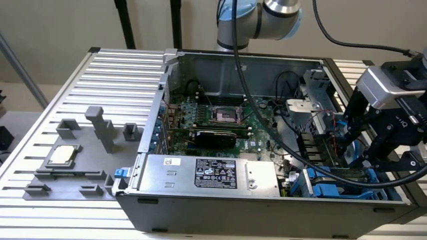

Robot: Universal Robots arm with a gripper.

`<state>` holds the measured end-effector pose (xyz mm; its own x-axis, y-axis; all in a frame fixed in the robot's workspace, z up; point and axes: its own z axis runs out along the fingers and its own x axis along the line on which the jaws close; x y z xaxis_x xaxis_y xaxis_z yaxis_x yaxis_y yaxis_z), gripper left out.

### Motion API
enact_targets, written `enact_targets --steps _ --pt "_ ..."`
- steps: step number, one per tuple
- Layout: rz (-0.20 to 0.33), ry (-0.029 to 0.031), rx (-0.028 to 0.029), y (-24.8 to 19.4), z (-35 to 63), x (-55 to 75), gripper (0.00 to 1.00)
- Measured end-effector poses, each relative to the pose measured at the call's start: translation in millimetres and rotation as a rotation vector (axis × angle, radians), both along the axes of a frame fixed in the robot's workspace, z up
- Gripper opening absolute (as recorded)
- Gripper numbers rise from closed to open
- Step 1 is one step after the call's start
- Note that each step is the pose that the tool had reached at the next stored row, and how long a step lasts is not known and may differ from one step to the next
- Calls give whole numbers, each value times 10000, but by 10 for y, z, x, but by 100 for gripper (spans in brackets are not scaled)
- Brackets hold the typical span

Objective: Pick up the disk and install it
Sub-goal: 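Insert the first disk wire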

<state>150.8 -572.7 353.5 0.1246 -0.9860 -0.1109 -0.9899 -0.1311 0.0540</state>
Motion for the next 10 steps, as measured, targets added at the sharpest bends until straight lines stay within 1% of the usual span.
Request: enact_targets --steps 1,4,5,7,10 --pt "0 0 74 -15 8 0 49" --pt "-2 0 321 -63 21 -1 49" --pt "-2 0 393 -83 21 -1 49" --pt "-1 0 523 -127 20 -1 49" --pt "-2 0 694 -203 20 -1 49"
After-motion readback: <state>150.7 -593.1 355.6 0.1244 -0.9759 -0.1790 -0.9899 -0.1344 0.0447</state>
